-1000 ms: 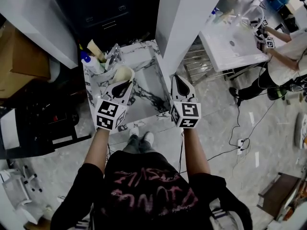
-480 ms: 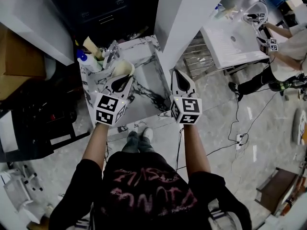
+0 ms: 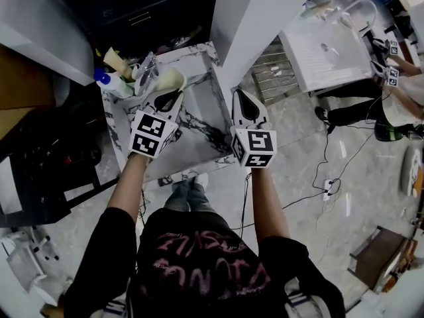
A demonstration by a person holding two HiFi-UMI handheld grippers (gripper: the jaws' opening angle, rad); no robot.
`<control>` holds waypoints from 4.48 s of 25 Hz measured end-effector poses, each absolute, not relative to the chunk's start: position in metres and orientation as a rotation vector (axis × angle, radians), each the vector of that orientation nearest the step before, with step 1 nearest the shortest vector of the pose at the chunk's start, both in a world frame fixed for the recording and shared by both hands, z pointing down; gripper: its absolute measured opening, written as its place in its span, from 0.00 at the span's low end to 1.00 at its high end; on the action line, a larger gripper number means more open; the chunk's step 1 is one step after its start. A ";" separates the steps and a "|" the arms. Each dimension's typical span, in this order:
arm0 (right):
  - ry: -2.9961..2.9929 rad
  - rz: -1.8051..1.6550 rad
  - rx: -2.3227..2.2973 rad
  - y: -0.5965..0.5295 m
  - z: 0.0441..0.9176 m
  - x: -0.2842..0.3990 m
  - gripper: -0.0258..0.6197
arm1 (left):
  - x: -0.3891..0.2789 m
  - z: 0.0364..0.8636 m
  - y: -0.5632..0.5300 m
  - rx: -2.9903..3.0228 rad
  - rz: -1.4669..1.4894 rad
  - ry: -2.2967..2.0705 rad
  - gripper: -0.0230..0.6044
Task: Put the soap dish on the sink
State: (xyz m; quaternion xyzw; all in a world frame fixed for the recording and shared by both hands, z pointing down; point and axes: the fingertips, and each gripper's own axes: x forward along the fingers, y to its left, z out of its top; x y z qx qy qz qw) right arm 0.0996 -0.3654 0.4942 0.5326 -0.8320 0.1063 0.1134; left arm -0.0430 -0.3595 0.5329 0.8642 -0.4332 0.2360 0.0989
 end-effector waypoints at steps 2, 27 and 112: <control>-2.427 0.304 1.550 -0.370 0.500 0.102 0.06 | -0.040 0.544 -0.371 2.558 0.738 -1.262 0.07; -2.309 0.376 1.562 -0.401 0.556 0.128 0.06 | -0.014 0.675 -0.466 2.534 1.294 -0.917 0.08; -2.594 0.088 1.648 -0.250 0.396 0.112 0.06 | -0.111 0.389 -0.238 2.596 0.374 -1.815 0.06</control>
